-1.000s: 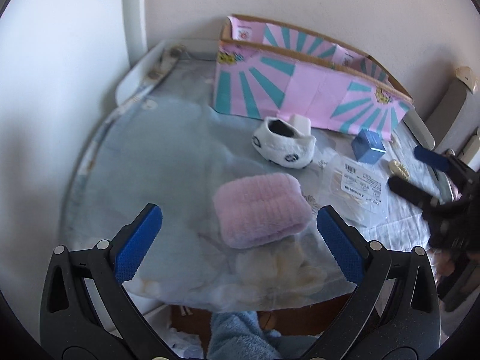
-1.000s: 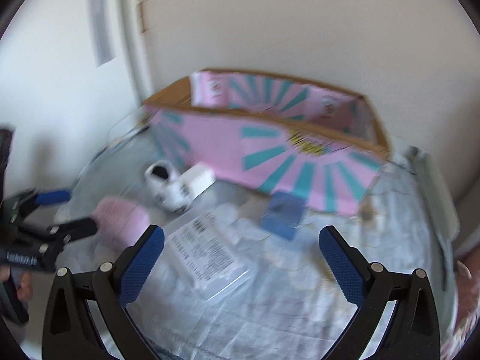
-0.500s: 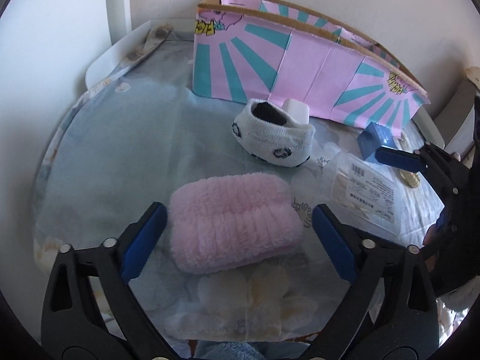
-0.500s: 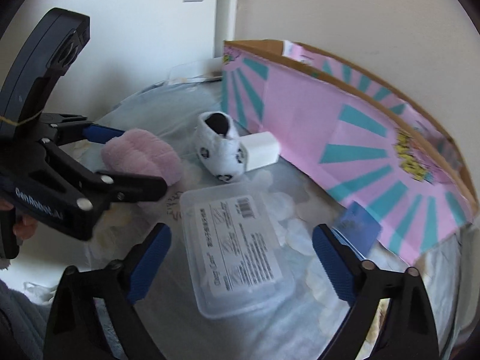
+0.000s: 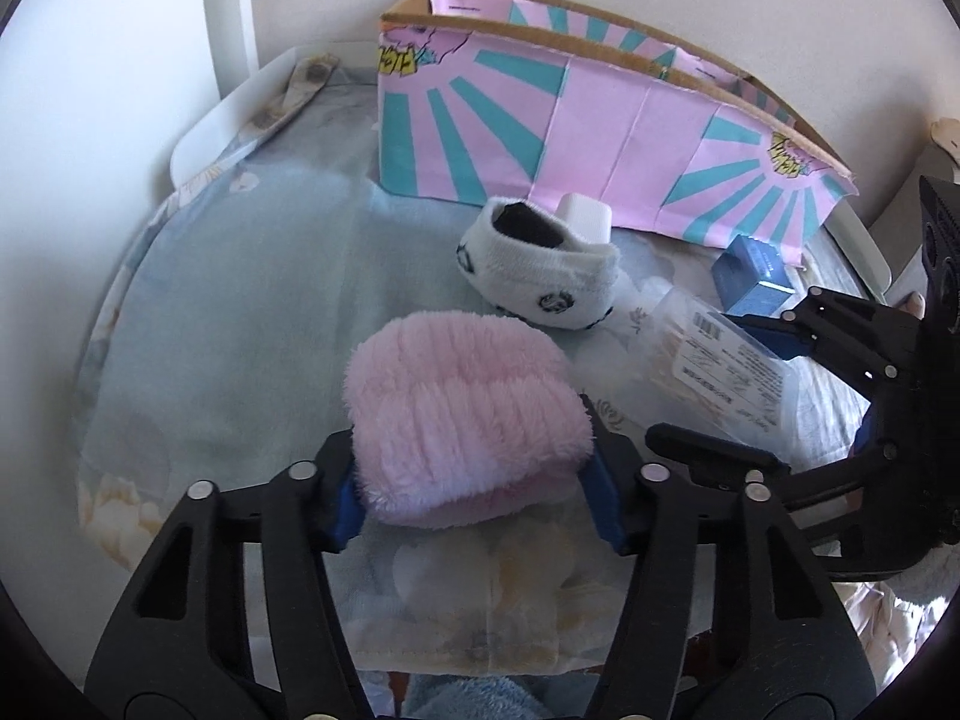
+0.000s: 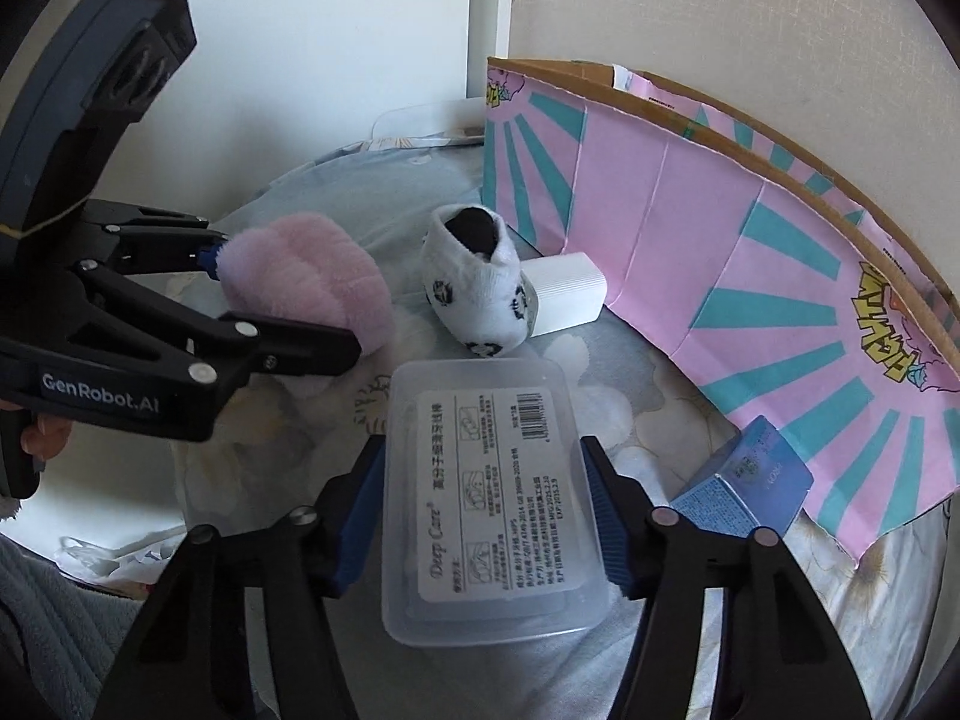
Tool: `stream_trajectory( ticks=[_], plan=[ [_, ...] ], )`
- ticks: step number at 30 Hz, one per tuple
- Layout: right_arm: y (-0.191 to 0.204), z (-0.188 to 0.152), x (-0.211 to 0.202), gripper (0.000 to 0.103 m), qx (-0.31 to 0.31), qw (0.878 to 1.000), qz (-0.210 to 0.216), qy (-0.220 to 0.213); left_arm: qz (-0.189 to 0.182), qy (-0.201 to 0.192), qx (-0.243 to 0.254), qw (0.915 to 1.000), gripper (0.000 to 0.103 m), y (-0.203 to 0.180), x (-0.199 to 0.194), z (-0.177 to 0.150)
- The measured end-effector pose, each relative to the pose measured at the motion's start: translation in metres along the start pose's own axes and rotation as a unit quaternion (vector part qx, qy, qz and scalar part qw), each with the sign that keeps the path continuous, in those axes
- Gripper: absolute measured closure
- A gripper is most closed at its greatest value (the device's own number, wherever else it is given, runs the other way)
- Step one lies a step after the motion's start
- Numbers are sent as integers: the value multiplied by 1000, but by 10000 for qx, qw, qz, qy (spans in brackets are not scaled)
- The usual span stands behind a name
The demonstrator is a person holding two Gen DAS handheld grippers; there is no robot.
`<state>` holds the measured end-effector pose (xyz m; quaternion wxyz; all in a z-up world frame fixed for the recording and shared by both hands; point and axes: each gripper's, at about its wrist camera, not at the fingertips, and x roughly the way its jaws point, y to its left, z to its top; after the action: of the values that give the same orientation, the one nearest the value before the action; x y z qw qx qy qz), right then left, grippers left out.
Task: Organize objects
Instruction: 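Grasp the pink fuzzy pouch with the left tool while the right tool grasps the clear case, then carry the pouch and clear case into the box and open both tools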
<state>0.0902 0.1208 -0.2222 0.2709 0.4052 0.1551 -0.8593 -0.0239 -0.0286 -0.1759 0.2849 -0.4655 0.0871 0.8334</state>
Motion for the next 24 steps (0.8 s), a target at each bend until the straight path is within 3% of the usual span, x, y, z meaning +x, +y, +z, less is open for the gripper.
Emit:
stream_trajectory(
  ticks=[6, 13, 19, 24],
  plan=[
    [-4, 2, -7, 49, 185, 9998, -60, -59, -69, -47, -43, 10000, 62, 1, -6, 2],
    [-14, 18, -37, 49, 762, 9968, -192, -163, -101, -204, -31, 9997, 63, -1, -35, 16],
    [-19, 50, -95, 49, 1214, 9882, -802, -487, -108, -463, 98, 9988, 63, -9, -79, 46],
    [-26, 76, -141, 49, 1799, 9713, -1411, -662, -176, -736, 120, 9971, 63, -14, -115, 76]
  ],
)
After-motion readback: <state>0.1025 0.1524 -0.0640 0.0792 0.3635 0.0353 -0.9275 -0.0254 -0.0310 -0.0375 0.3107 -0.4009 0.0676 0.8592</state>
